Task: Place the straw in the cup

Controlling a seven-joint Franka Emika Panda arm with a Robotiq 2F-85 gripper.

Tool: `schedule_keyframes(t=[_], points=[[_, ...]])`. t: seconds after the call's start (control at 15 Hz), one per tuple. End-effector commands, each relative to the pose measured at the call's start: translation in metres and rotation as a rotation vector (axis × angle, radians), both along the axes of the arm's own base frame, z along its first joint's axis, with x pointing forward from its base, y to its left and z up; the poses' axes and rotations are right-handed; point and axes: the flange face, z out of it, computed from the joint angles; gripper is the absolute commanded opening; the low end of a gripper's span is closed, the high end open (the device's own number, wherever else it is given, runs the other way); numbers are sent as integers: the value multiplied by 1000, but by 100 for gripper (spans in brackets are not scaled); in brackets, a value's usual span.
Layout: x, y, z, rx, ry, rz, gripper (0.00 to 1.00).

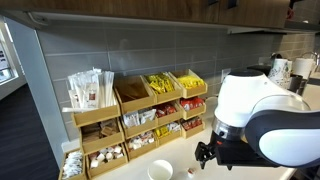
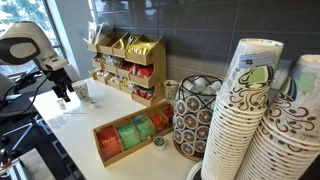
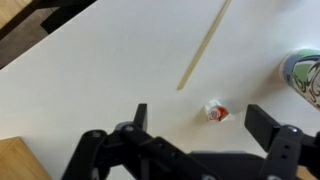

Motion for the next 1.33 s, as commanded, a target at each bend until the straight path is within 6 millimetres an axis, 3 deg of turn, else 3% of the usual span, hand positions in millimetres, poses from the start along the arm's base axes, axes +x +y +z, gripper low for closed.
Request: schedule_keyframes(t=[0.0, 0.73, 1.2, 1.27], points=[[7, 6, -29, 39, 29, -64, 100], [19, 12, -84, 106, 154, -162, 100], [24, 16, -103, 107, 164, -213, 100], [26, 15, -104, 112, 158, -224, 96]])
